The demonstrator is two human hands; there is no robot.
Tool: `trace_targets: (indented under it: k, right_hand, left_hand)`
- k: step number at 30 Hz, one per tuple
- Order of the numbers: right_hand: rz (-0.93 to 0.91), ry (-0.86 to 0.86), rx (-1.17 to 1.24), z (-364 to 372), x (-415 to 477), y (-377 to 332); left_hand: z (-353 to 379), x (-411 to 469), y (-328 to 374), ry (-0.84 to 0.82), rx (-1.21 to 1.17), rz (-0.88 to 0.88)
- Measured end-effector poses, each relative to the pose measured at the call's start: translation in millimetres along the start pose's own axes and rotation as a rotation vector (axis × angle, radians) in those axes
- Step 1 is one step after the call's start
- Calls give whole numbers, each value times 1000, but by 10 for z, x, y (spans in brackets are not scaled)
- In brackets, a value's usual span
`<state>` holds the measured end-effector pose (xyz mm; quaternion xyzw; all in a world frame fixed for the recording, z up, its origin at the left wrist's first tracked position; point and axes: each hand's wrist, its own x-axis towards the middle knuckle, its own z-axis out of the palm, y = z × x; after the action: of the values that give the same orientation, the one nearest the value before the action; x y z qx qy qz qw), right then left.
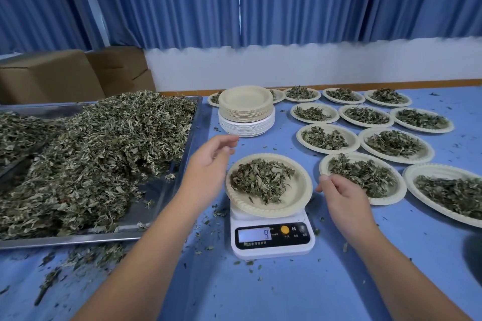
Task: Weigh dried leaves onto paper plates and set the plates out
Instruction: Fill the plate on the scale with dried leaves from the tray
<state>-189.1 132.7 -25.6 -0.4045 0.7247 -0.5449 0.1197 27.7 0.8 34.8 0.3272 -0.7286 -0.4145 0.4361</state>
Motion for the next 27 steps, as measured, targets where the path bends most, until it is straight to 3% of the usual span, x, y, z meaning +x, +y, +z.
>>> trace_targets:
  k: [5, 12, 19, 27]
  right_hand:
    - [-1, 5, -15, 3, 7, -13]
    - [-31, 5, -64, -4, -1, 6]
    - [-10, 7, -49, 23, 8, -6]
    - [-18, 6, -39, 44, 33, 23]
  left_hand:
    - [-219, -140, -210, 90, -13, 8]
    - [-372, -260, -282, 171, 246, -35]
    - [-101, -210, -50, -56, 511, 304]
    - [264, 155, 178, -390, 1034, 290]
